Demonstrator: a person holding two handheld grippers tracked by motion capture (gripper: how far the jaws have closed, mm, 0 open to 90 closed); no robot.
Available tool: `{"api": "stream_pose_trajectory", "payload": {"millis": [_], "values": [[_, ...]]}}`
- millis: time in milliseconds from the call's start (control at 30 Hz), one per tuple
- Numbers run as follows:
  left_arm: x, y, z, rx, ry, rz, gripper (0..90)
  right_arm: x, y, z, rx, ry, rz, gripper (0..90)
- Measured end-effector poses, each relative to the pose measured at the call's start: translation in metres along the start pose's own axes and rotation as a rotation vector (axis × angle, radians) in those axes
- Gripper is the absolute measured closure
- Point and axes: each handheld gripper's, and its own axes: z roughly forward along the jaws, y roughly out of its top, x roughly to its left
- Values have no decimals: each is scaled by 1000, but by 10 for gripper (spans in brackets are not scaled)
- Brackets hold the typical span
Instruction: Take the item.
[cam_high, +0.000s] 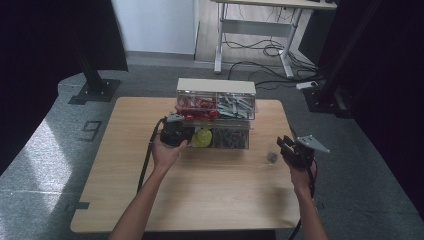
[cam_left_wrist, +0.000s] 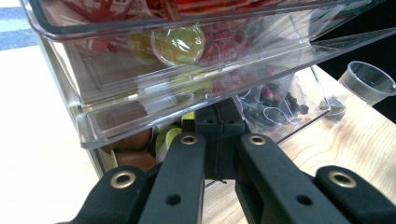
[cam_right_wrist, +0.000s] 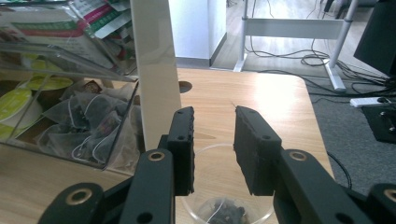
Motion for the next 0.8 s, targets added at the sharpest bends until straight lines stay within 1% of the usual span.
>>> {"api": "stream_pose_trajectory", "payload": {"millis": [67, 167, 233, 367, 433, 533, 700, 800], "values": [[0, 0, 0, -1, 0, 1, 900, 1, -1, -2, -3, 8, 5, 660], [0, -1, 0, -1, 0, 2, 900, 3, -4, -5, -18, 9, 16, 595], [0, -1, -1, -1, 1, 2, 900, 5, -8, -8, -25, 23, 30, 572], [0, -2, -1, -1, -3, -3, 900, 11, -16, -13, -27, 51, 37, 536], [1, -2, 0, -1, -7, -6, 900, 14, -20, -15, -19, 67, 36, 524], [0, -2, 0, 0, -9, -5, 900, 18, -27, -19, -9, 79, 34, 512], [0, -5, 3, 0, -12, -2, 900, 25, -40, -25, 5, 111, 50, 499], [-1, -8, 4, 4, -13, -3, 900, 29, -47, -28, 13, 122, 45, 492]]}}
